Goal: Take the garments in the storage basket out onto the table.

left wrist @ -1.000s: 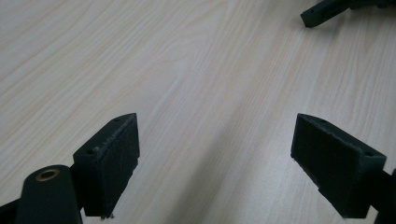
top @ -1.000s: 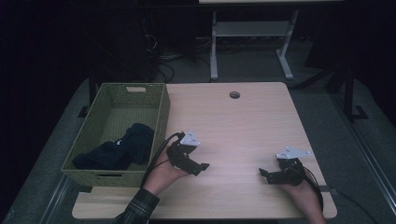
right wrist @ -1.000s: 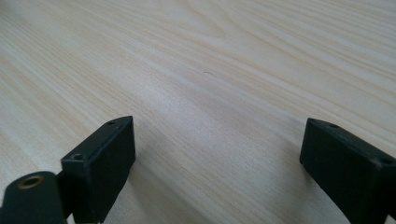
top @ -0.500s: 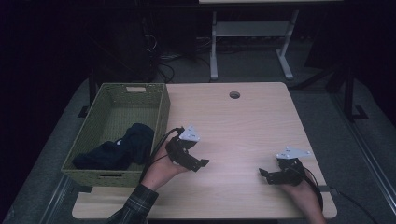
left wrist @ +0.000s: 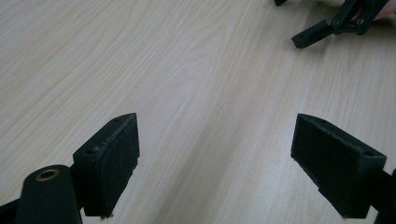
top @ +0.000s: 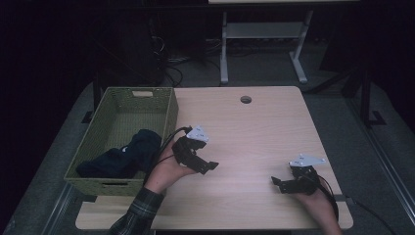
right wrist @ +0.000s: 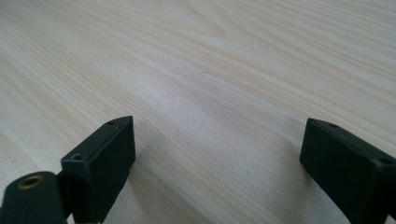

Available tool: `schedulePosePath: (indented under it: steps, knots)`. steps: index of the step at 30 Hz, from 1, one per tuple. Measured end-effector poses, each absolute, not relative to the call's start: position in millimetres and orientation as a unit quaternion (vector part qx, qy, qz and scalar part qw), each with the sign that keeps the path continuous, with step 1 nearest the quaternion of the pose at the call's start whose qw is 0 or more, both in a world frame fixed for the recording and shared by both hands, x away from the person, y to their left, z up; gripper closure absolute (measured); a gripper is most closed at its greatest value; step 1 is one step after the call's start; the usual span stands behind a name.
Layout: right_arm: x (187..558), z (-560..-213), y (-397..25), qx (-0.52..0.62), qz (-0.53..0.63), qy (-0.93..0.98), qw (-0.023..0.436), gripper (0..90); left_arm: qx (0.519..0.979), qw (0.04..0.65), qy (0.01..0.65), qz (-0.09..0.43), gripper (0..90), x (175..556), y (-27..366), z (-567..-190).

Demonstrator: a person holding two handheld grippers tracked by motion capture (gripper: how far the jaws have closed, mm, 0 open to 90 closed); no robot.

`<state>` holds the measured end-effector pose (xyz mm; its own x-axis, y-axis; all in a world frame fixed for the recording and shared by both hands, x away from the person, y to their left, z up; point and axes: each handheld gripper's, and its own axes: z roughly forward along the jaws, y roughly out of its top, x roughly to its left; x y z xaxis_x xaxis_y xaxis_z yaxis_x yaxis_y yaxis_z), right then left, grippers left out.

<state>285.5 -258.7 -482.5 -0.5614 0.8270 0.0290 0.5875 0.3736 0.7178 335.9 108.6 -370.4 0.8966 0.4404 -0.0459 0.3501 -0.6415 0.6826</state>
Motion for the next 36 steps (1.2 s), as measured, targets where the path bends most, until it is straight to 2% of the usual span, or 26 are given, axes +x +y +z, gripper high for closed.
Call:
schedulePosePath:
  steps: [10,36]
  knots:
    - [285.5,-482.5,-258.7,0.436,0.351,0.811,0.171,10.0,0.904,0.36,0.225,0.055,15.1,344.1,119.6,-354.1]
    - [285.7,-482.6,-258.9,0.435,0.351,0.811,0.172,10.0,0.889,0.374,0.249,0.084,15.1,342.6,155.6,-323.0]
